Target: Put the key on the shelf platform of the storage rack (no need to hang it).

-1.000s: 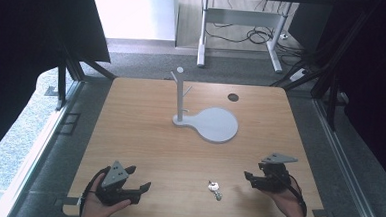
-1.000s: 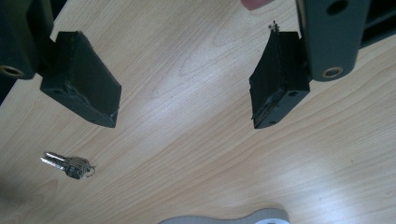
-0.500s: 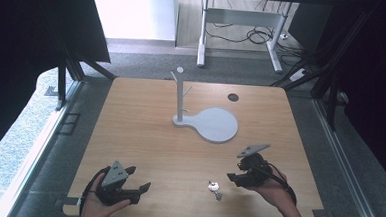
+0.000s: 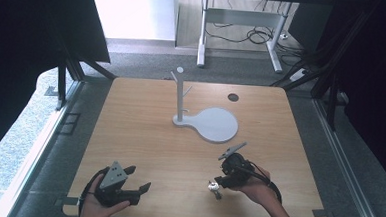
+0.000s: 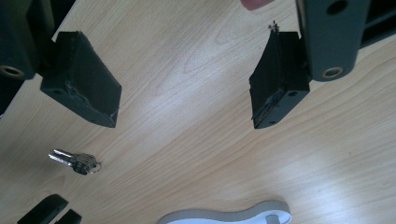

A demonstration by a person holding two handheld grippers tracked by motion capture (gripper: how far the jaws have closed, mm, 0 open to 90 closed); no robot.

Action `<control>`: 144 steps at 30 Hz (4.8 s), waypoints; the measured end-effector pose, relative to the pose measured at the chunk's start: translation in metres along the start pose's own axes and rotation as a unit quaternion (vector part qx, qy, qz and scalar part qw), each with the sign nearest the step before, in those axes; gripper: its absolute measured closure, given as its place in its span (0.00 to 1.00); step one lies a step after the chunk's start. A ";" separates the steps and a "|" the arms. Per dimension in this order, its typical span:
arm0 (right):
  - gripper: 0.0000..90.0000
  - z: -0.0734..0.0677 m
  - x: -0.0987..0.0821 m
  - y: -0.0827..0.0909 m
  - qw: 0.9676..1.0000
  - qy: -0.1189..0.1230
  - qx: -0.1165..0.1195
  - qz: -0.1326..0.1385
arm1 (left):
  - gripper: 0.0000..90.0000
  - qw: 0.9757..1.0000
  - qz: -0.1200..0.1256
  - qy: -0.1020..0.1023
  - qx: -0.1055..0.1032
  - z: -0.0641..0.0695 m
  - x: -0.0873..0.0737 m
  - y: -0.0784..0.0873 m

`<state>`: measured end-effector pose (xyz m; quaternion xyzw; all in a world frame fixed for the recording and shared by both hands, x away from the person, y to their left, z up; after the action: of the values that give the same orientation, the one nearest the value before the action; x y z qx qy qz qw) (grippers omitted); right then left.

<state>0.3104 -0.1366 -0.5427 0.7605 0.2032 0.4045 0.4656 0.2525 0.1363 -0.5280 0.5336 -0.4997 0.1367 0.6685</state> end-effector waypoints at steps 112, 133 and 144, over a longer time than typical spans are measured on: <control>1.00 0.013 0.030 0.039 1.000 0.002 -0.012 -0.024 | 0.27 1.000 -0.002 0.013 0.010 -0.008 -0.002 -0.003; 1.00 0.029 0.051 0.045 1.000 -0.005 -0.012 -0.022 | 0.27 1.000 -0.005 0.015 0.010 -0.009 -0.005 -0.005; 1.00 0.040 0.071 0.037 1.000 -0.013 -0.006 -0.015 | 0.27 1.000 -0.003 0.019 0.012 -0.013 -0.004 -0.003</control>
<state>0.3823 -0.1277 -0.4895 0.7599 0.2065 0.3883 0.4787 0.2593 0.1474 -0.5322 0.5404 -0.4838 0.1507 0.6717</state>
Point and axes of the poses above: each handheld gripper's, and its own axes: y roughly backward along the jaws, x roughly out of its top, z roughly to its right, the point moved 9 cm from there along -y, roughly forward along the jaws, and after that the axes turned 12 degrees about x, right-handed, at the moved point
